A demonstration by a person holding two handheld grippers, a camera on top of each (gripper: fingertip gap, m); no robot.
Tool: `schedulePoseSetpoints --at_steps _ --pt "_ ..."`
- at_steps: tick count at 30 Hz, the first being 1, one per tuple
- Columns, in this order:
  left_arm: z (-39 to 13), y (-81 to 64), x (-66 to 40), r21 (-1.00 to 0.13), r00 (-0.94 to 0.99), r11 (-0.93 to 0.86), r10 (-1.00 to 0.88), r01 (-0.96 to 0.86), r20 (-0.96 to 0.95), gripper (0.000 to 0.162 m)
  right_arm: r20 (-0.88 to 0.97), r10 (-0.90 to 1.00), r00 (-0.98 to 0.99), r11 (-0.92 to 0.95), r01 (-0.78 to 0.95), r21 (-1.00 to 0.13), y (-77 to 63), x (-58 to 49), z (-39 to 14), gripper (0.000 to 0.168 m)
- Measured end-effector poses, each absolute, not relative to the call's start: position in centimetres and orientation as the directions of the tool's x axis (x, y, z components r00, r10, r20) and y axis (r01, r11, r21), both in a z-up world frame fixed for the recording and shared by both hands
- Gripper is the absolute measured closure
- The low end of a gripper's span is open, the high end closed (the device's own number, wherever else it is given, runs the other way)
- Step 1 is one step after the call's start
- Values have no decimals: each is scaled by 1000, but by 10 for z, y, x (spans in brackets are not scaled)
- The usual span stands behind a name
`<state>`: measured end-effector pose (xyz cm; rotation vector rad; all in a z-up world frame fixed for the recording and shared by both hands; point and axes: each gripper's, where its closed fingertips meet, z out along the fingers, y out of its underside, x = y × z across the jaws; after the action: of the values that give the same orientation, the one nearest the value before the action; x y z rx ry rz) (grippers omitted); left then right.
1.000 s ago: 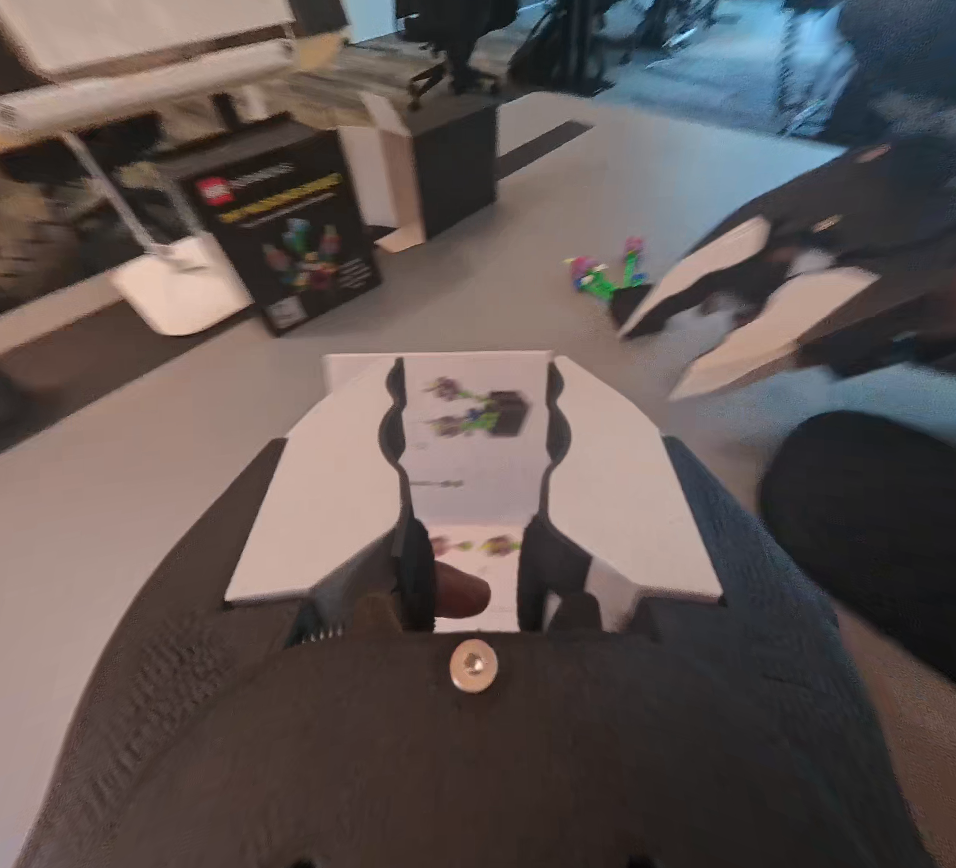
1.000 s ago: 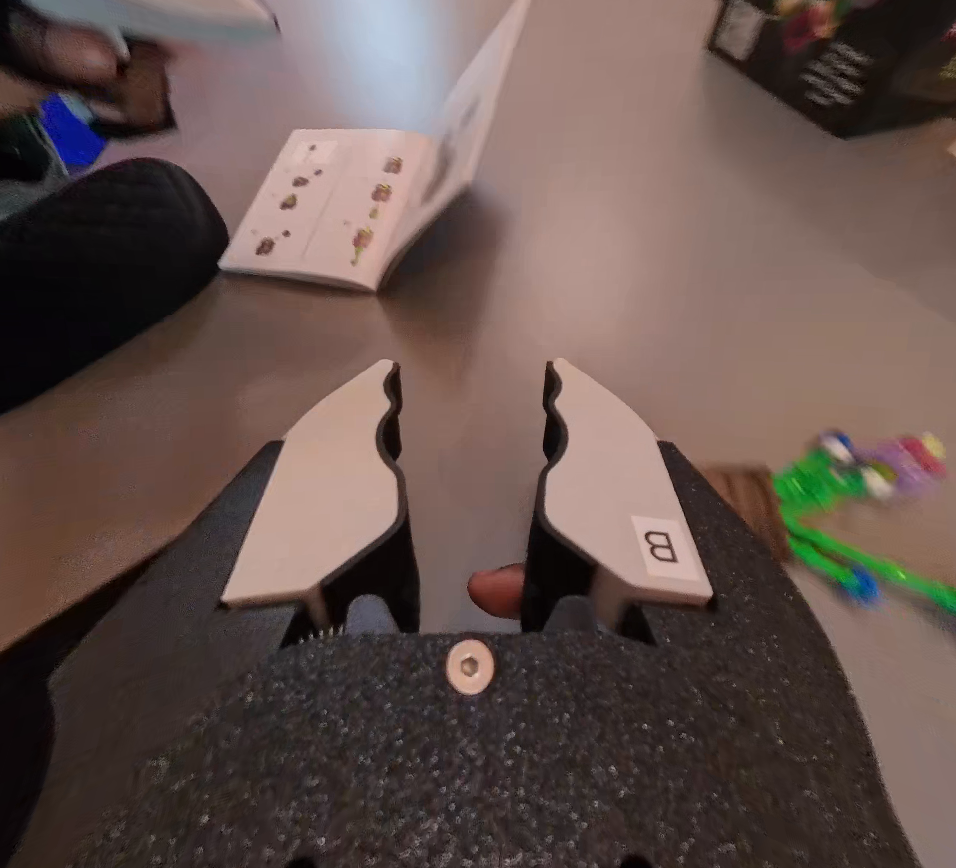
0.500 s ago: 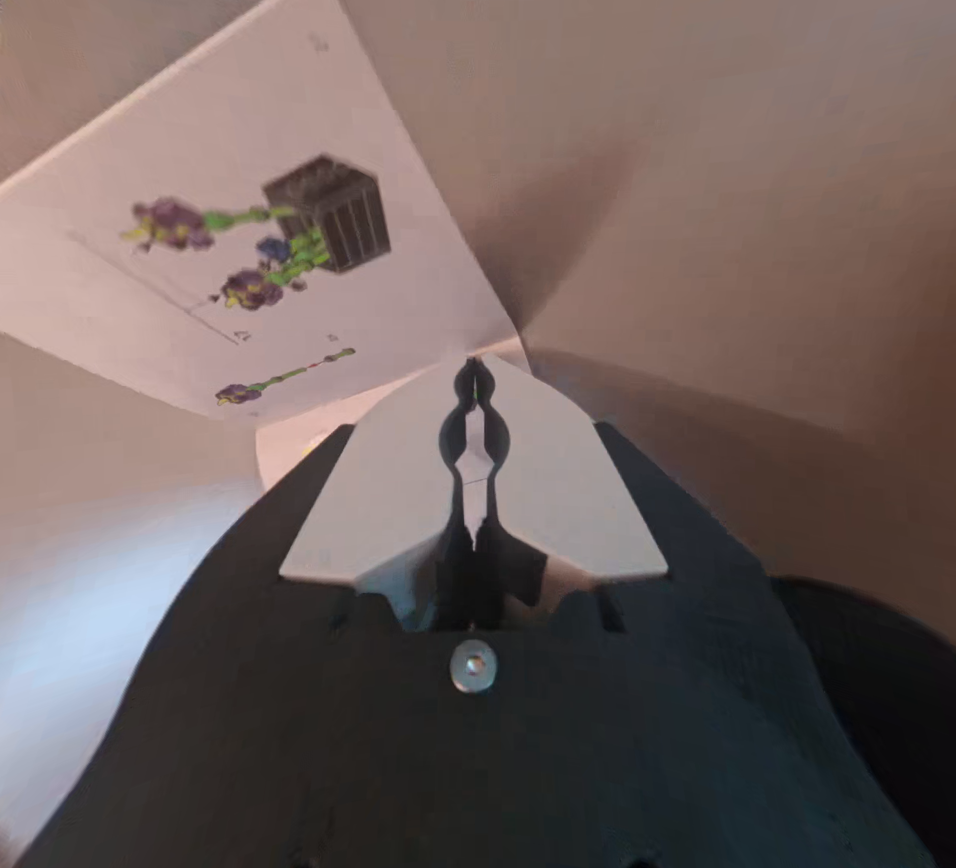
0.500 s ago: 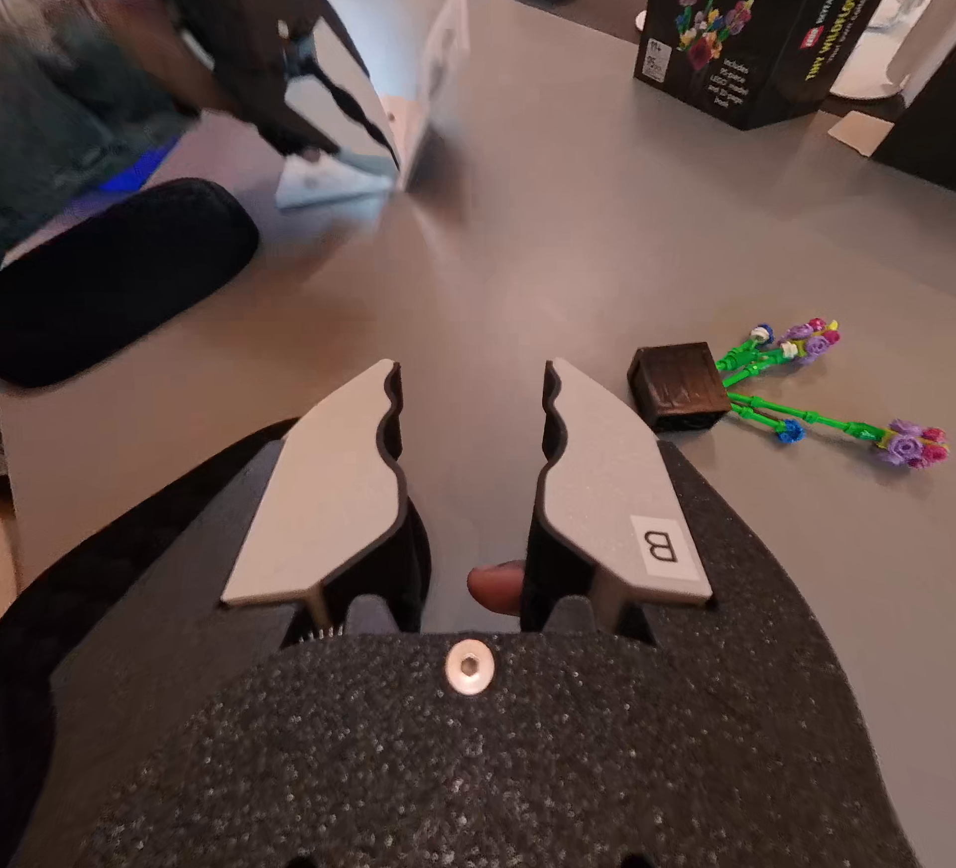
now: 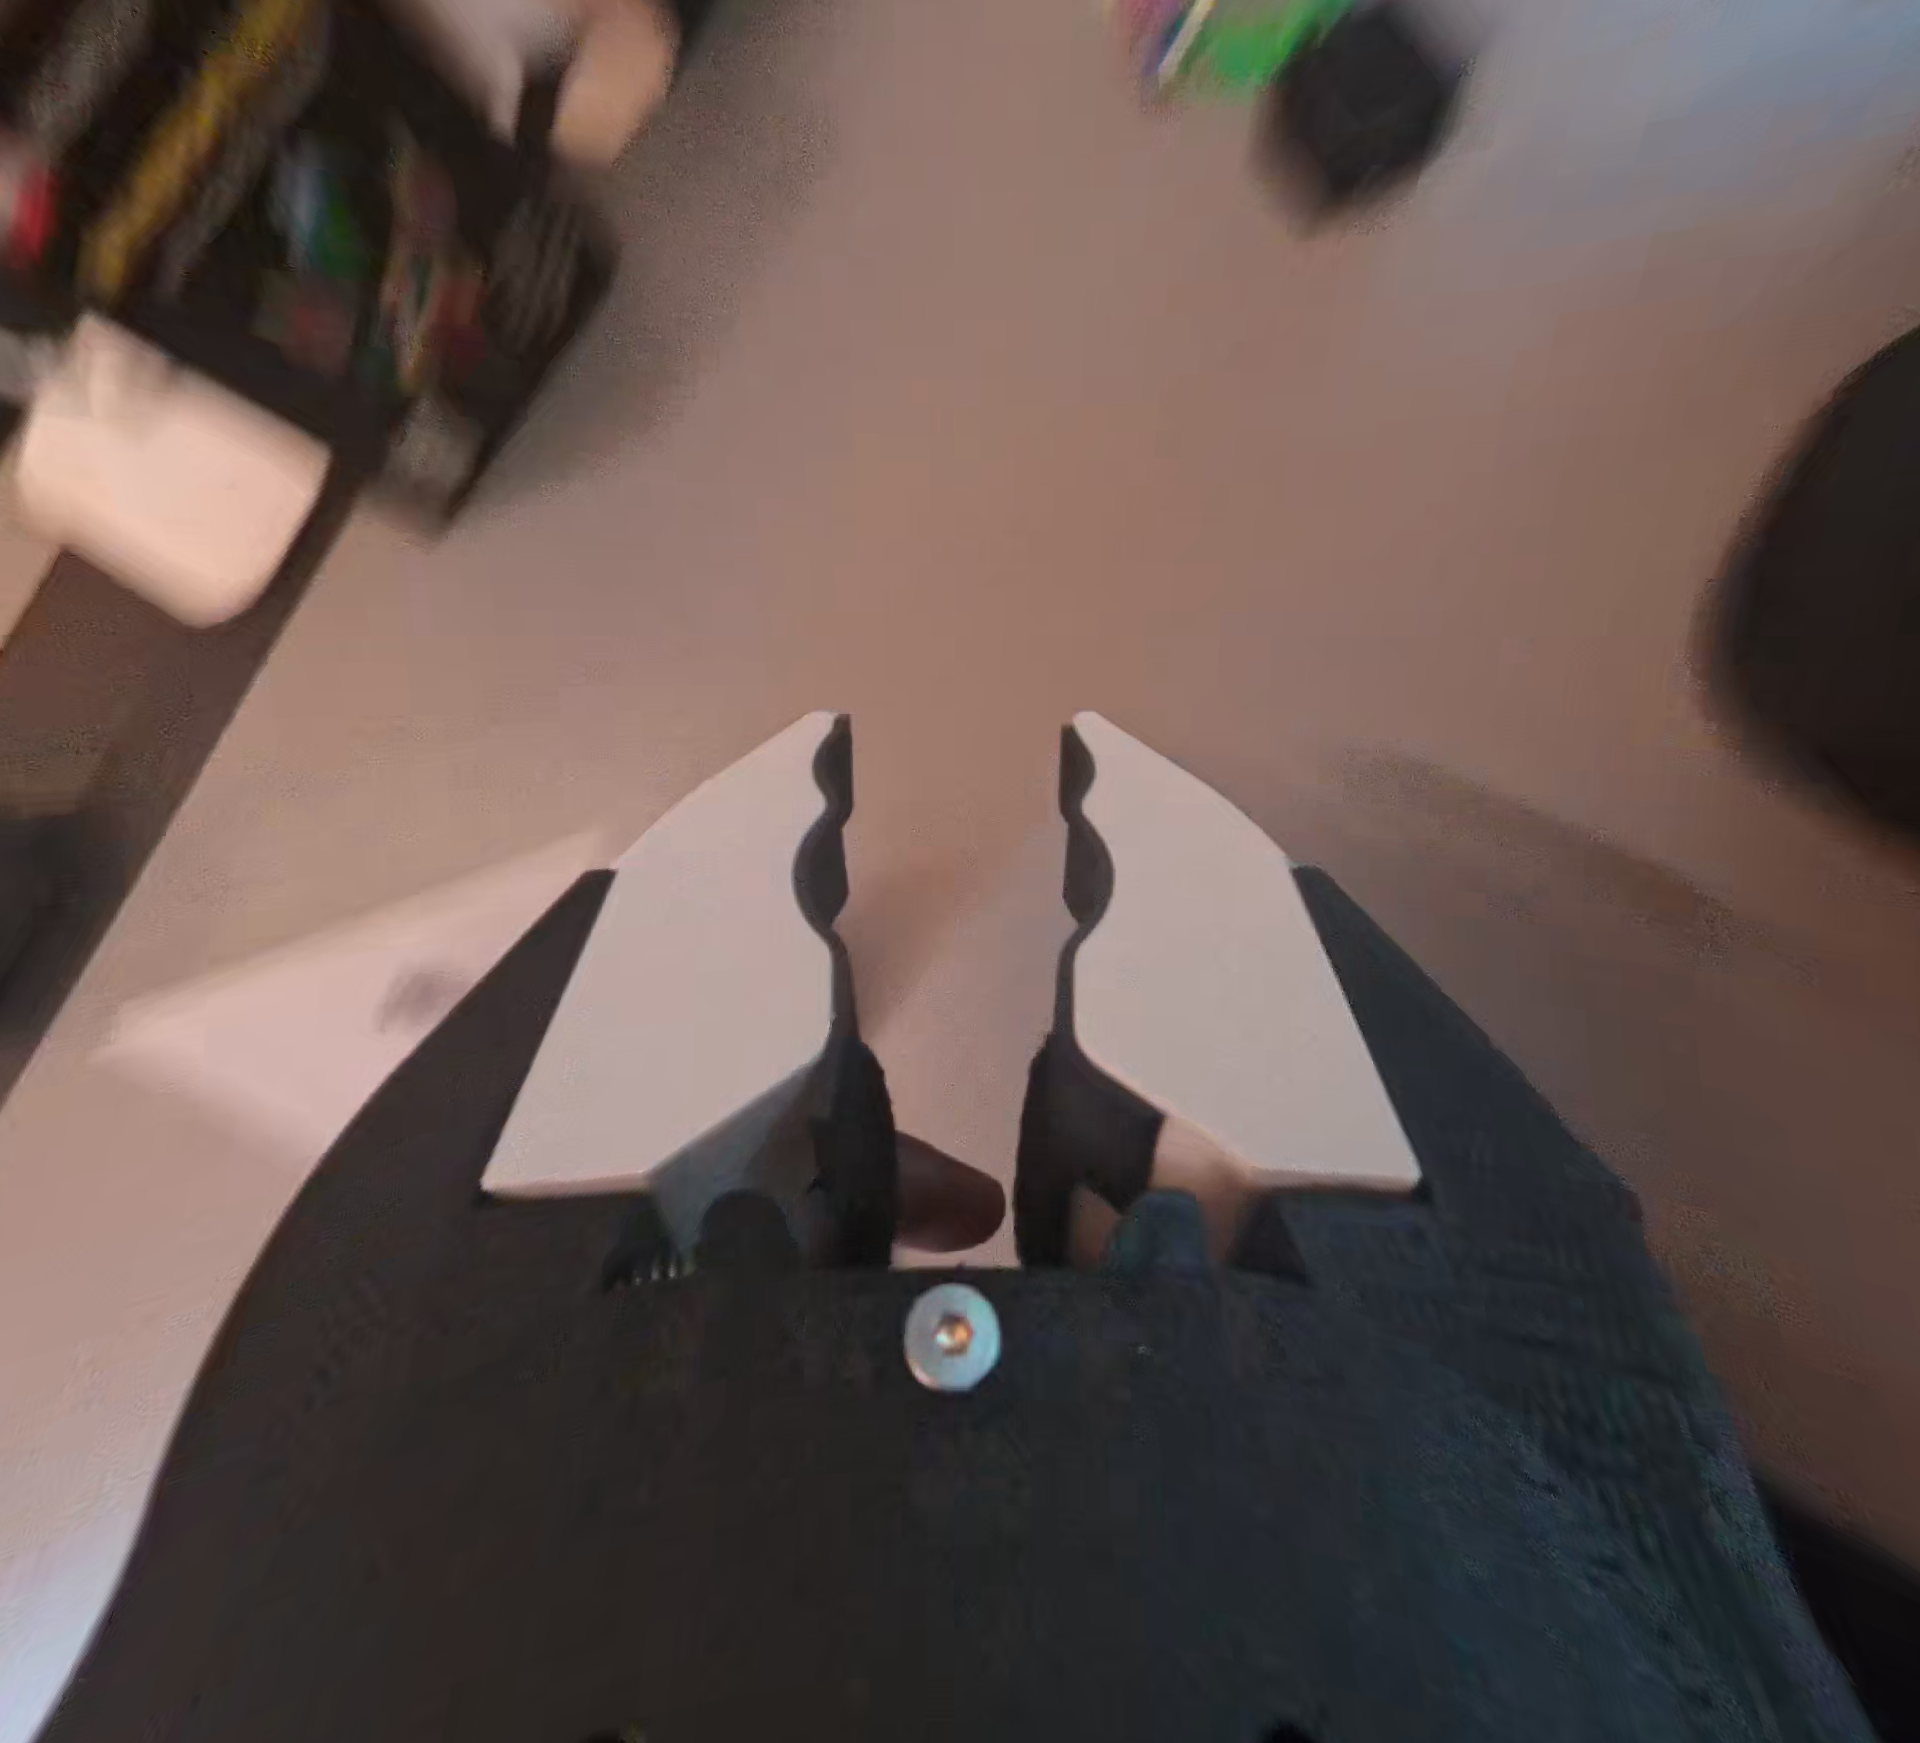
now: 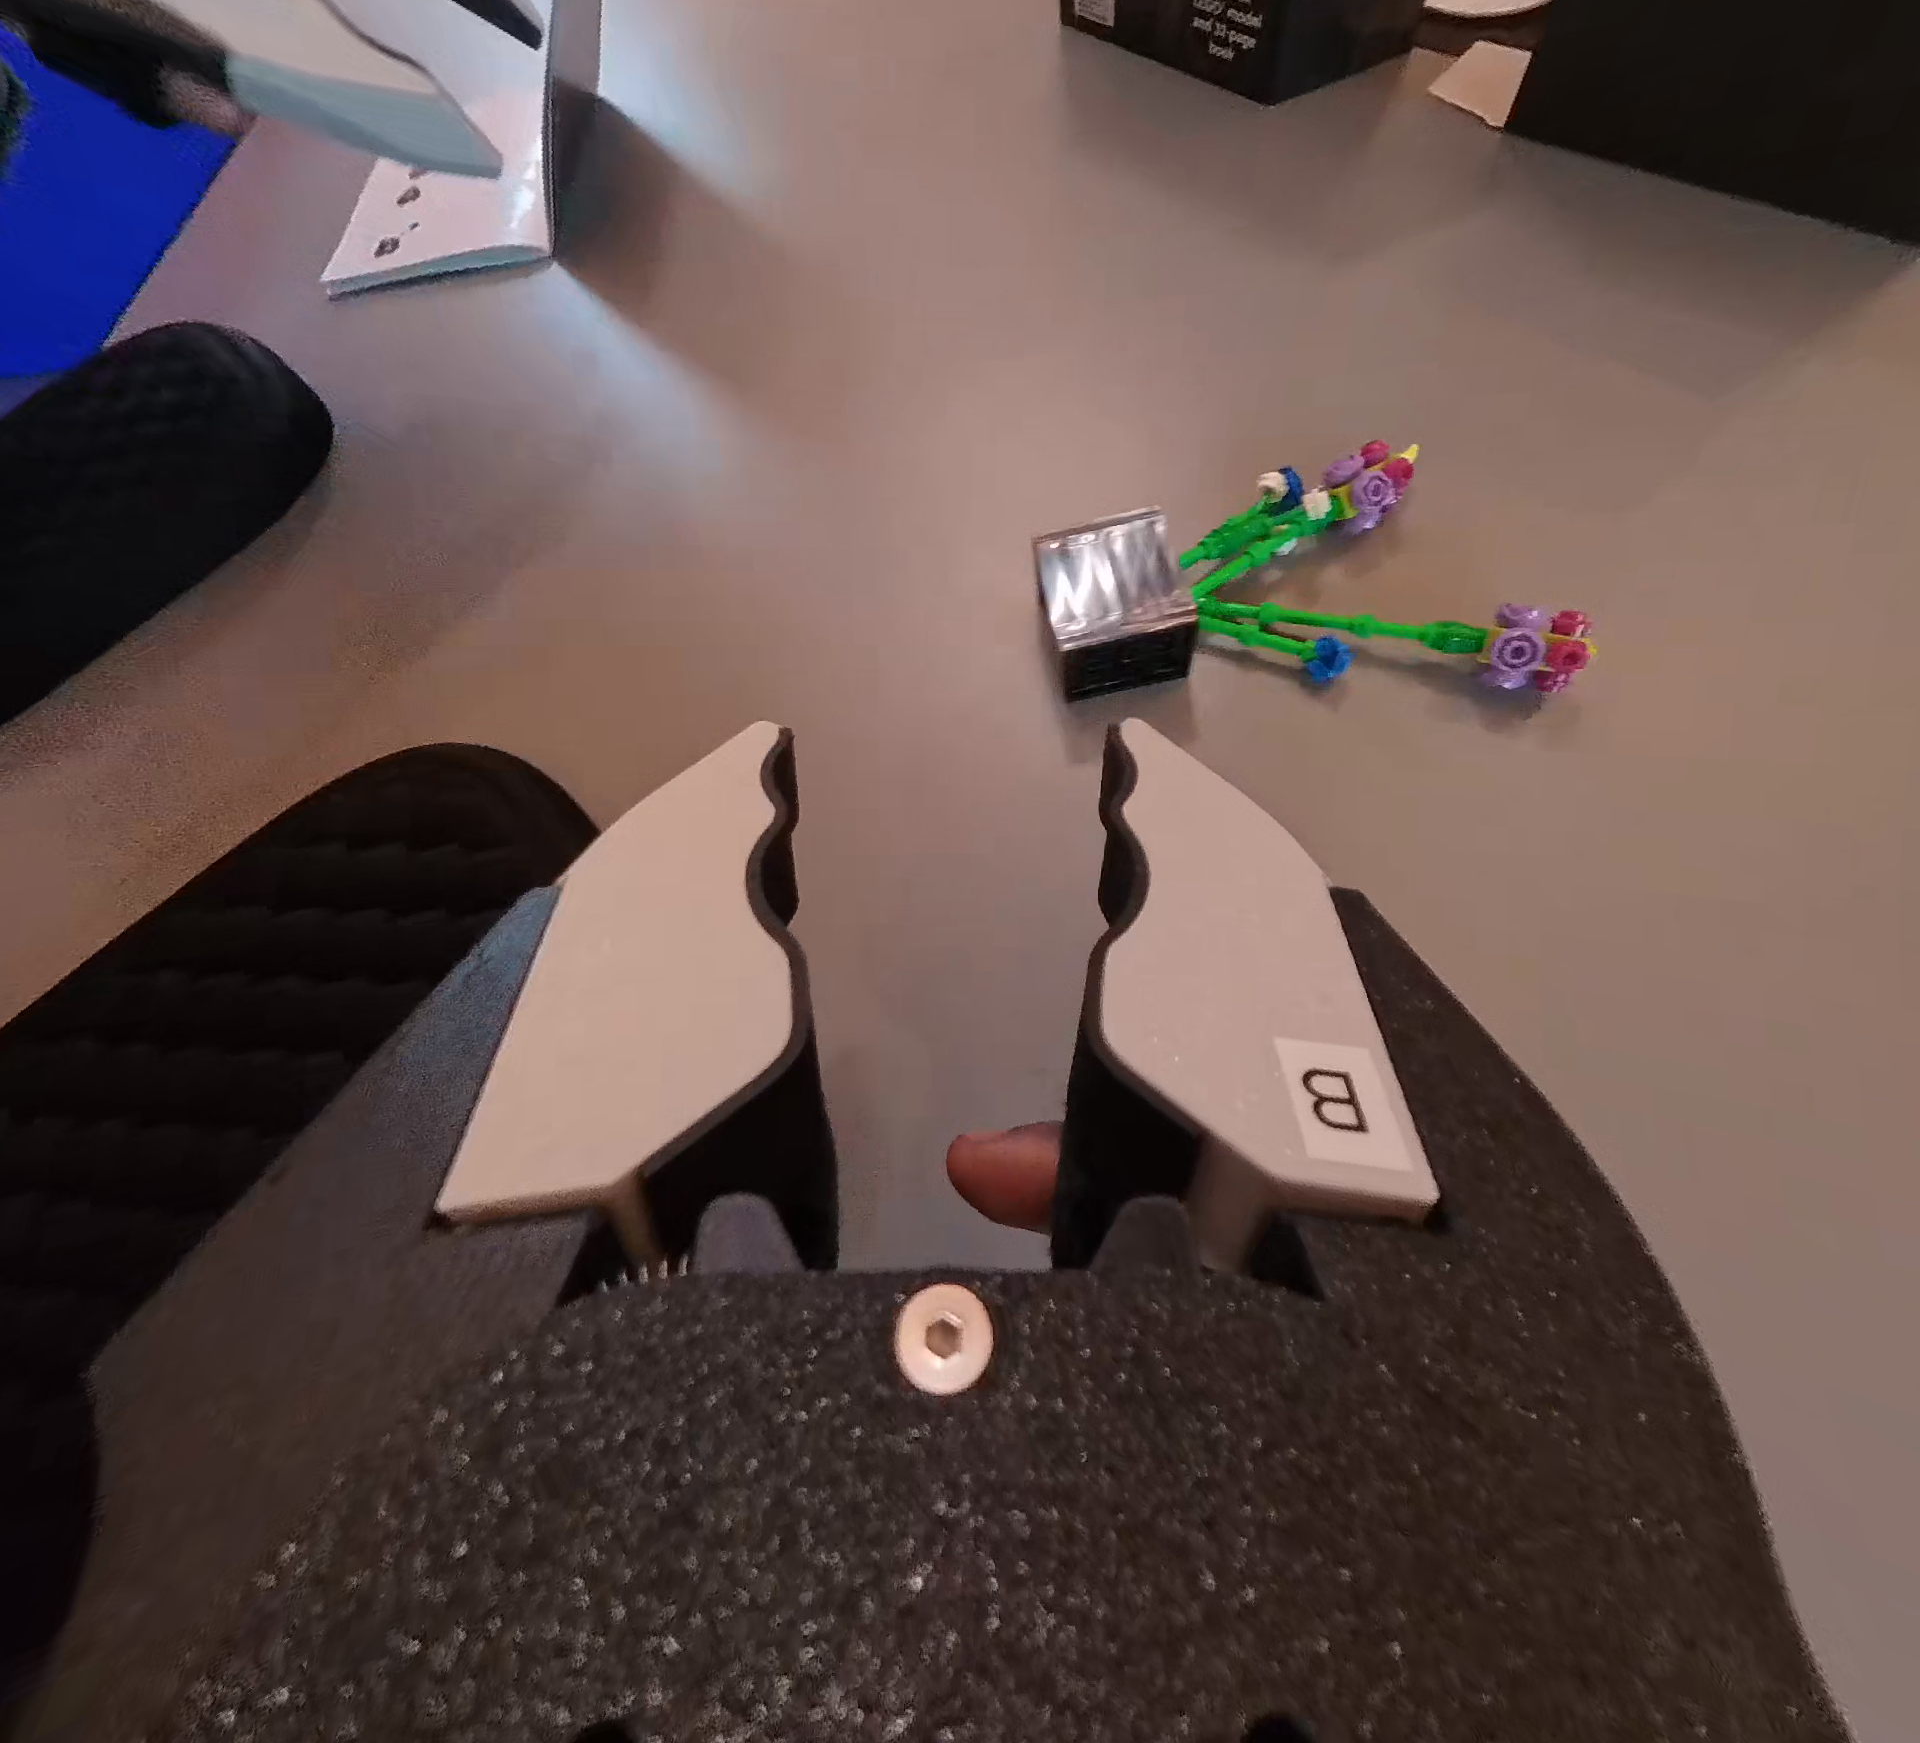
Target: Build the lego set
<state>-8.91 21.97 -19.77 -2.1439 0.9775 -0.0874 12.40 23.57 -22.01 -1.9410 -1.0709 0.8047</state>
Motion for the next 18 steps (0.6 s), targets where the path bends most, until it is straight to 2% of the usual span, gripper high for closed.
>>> schedulePoseSetpoints --at_steps 1,2,4,8,12,15,16,18 --pt "-190 218 -53 -744 653 -328 -733 -582 -188 122 -170 879 446 -361 387 -848 242 125 -220 113" --pt "-187 213 -21 -796 589 -271 -798 -541 -129 120 -171 880 443 -357 381 -853 249 126 -221 113" --pt "-194 216 23 -835 518 -281 -855 -473 -6 119 -141 891 431 -324 389 -862 263 124 -223 113" --pt "-218 251 51 -844 516 -375 -845 -384 141 119 -19 935 353 -196 473 -859 274 108 -232 113" --pt "-224 260 53 -824 500 -483 -814 -297 297 119 82 950 301 -112 574 -811 285 96 -249 114" --pt "-226 261 48 -819 488 -513 -801 -258 348 119 117 958 261 -82 644 -760 288 93 -262 121" --pt "-227 260 48 -816 482 -522 -797 -249 364 119 142 958 248 -59 660 -749 288 92 -263 133" --pt "-229 262 46 -805 483 -549 -780 -226 397 119 218 951 220 12 676 -737 287 91 -262 133"
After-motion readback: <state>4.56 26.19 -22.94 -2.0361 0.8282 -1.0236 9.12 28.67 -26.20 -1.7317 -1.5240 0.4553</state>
